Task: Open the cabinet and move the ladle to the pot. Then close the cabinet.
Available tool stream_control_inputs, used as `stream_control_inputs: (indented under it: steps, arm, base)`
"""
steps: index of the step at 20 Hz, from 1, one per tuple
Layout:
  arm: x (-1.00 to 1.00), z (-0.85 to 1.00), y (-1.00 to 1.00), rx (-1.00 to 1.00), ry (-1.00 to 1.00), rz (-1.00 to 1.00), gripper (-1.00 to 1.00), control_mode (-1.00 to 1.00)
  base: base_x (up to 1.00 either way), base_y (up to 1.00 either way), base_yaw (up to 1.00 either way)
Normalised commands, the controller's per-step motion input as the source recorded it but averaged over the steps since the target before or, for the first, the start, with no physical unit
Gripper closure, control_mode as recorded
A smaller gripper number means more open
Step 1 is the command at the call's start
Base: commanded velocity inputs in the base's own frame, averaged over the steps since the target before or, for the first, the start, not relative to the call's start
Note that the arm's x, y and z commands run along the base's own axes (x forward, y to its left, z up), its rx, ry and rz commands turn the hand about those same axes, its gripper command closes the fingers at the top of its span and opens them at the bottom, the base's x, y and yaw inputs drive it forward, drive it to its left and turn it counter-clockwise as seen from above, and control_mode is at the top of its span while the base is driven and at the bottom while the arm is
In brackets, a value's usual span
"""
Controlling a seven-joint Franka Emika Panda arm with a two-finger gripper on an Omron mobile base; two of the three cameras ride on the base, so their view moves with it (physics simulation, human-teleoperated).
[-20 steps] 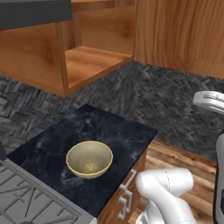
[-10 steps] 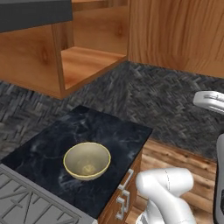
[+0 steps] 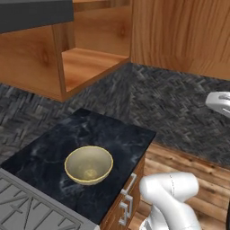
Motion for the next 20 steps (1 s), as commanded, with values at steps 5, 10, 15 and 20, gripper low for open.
stream_control_inputs:
  steps: [5, 10, 15, 20]
  arm:
    - [-0.1, 0.26, -0.35, 0.14, -0.02, 0.0, -1.0, -1.0]
    - [0.0, 0.4, -0.51, 0.15, -0.04, 0.0, -1.0, -1.0]
    - [0.0, 0.25, -0.58, 0.19, -0.05, 0.04, -1.0, -1.0]
    - [0.05, 0.15, -0.5, 0.16, -0.12, 0.07, -1.0, -1.0]
  base:
    - [0.0, 0.0, 0.0]
    - [0.0, 0.0, 0.0]
    - [0.0, 0.0, 0.0]
    - [0.0, 0.0, 0.0]
